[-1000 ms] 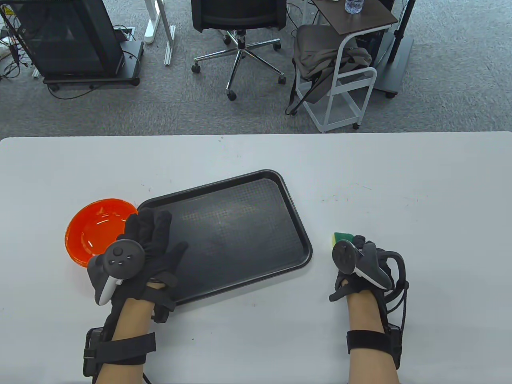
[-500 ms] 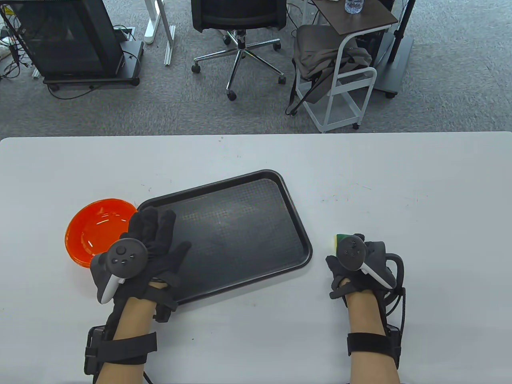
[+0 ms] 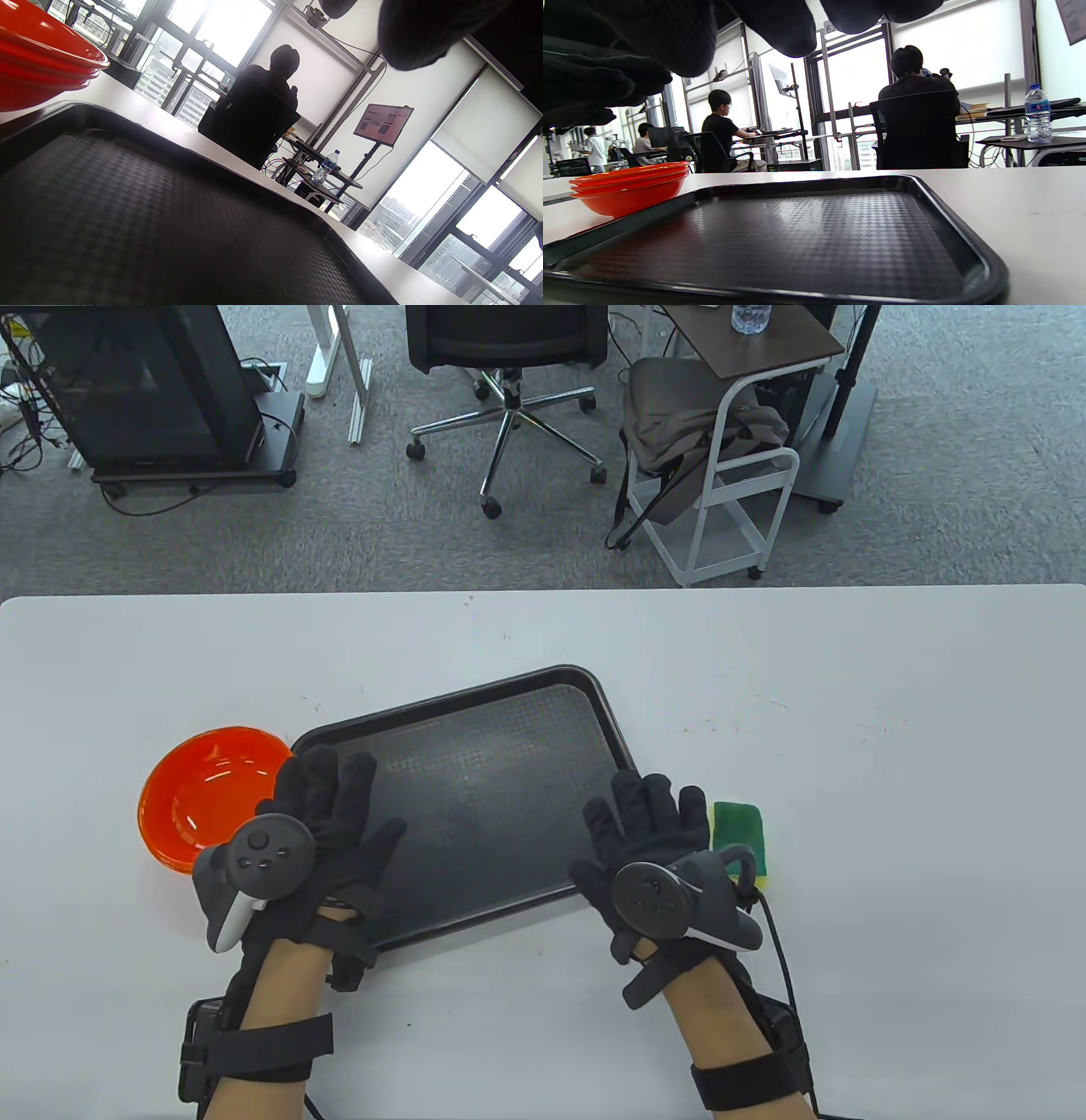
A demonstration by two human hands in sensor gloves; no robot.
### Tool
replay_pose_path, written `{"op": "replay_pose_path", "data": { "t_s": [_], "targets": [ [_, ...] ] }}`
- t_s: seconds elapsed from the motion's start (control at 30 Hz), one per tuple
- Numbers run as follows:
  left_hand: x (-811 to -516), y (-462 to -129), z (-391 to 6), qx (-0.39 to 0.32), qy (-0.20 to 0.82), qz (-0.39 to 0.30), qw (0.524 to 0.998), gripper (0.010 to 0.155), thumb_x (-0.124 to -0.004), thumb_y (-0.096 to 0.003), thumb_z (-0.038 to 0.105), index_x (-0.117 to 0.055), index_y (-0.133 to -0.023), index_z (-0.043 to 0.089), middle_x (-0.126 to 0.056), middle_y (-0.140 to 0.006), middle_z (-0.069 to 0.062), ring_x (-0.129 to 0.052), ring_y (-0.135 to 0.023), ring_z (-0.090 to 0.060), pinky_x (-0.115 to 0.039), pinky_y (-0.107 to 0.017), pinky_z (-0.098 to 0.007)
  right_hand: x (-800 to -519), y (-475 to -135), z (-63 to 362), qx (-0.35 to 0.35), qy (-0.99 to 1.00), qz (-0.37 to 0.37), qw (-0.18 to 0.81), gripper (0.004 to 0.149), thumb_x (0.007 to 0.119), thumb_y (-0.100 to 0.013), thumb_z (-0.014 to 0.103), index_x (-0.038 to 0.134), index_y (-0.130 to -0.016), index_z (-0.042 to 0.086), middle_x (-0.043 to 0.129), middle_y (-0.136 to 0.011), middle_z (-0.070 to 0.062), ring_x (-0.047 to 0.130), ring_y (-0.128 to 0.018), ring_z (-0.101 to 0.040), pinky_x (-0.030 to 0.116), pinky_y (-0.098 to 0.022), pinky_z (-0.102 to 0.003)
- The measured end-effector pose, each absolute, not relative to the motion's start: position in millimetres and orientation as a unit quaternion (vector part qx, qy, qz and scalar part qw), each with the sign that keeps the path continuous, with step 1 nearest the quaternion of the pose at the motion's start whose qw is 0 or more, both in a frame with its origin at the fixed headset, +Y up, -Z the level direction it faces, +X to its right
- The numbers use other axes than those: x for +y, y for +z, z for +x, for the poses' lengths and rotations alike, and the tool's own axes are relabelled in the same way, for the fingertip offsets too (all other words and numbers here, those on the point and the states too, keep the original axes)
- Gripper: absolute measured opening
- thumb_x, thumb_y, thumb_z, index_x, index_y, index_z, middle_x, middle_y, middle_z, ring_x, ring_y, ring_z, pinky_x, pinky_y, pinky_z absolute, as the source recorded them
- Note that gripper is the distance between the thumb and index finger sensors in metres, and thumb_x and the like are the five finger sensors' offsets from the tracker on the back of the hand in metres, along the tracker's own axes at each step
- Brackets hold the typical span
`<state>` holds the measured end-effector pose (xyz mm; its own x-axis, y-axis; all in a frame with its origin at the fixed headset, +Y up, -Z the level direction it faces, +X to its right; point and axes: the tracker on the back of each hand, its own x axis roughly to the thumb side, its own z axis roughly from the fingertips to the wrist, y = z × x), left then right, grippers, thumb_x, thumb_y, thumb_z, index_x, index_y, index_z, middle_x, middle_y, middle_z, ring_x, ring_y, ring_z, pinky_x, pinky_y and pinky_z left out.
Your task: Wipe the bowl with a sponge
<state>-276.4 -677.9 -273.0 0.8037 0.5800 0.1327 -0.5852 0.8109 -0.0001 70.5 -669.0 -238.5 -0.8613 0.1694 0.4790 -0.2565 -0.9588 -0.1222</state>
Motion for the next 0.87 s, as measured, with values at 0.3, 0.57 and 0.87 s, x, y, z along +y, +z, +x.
{"op": "replay_pose_path", "data": {
  "t_s": [0.3,0.57,0.87],
  "targets": [
    [-676.9,-269.7,-268.9,-0.072,0.291,0.020,0.954,0.075,-0.079,-0.0522,0.057,-0.039,-0.114,0.040,-0.013,-0.116,0.004,0.001,-0.111,-0.034,-0.006,-0.069,-0.066,-666.0,-224.4,41.4,-0.083,0.955,0.277,0.070,0.075,0.069,-0.056,0.067,0.039,-0.106,0.020,0.016,-0.115,-0.023,0.010,-0.100,-0.059,0.010,-0.059,-0.076],
    [-678.8,-270.9,-264.8,-0.075,0.285,0.015,0.956,0.075,-0.079,-0.0522,0.057,-0.039,-0.114,0.040,-0.013,-0.115,0.004,0.001,-0.111,-0.034,-0.006,-0.069,-0.066,-670.0,-229.6,48.2,-0.070,0.959,0.265,0.075,0.073,0.069,-0.057,0.065,0.040,-0.106,0.019,0.016,-0.115,-0.024,0.011,-0.100,-0.057,0.010,-0.059,-0.075],
    [-679.5,-271.2,-262.0,-0.079,0.282,0.011,0.956,0.075,-0.079,-0.0522,0.057,-0.039,-0.114,0.040,-0.013,-0.116,0.004,0.001,-0.111,-0.034,-0.006,-0.069,-0.066,-670.2,-231.0,50.6,-0.066,0.959,0.262,0.085,0.072,0.069,-0.057,0.063,0.042,-0.106,0.018,0.017,-0.115,-0.024,0.012,-0.100,-0.057,0.011,-0.059,-0.075]
  ]
}}
